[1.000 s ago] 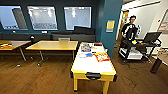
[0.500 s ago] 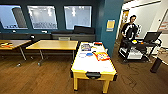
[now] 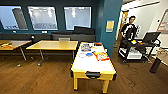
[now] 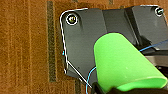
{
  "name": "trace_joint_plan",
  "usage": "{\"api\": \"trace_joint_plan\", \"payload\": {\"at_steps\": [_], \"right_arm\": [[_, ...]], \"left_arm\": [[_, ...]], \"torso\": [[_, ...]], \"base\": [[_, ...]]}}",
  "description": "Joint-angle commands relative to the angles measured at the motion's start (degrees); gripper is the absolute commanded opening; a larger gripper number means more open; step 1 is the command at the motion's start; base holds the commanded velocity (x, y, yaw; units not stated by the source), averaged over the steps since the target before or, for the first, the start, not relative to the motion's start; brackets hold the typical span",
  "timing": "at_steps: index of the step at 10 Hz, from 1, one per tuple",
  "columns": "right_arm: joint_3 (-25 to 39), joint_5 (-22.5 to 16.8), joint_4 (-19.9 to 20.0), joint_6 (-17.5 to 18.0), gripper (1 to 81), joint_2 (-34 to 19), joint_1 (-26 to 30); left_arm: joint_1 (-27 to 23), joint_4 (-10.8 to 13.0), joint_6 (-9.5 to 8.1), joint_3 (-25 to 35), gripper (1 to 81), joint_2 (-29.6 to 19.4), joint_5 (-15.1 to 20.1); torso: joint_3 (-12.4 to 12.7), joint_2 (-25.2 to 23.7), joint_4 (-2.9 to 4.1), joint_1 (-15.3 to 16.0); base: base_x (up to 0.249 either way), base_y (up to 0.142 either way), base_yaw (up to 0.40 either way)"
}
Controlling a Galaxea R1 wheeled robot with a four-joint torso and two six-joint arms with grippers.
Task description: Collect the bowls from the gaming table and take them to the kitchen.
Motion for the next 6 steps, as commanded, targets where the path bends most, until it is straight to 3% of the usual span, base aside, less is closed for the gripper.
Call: {"api": "trace_joint_plan", "payload": {"at_steps": [1,6], "right_arm": [[-0.3,-2.8,-0.5,-0.2,1.0,-0.9,2.0],[-0.3,-2.8,-0.6,-0.2,1.0,-0.6,1.9]], "left_arm": [[-2.5,0.5,0.3,-0.3,1.0,-1.0,2.8],[-2.5,-0.5,0.12,-0.8,1.0,-0.3,2.8]], "torso": [[0.0,0.0,0.0,0.0],[0.0,0.0,0.0,0.0]], "base": [[0.0,0.0,-0.395],[0.0,0.0,-0.396]]}}
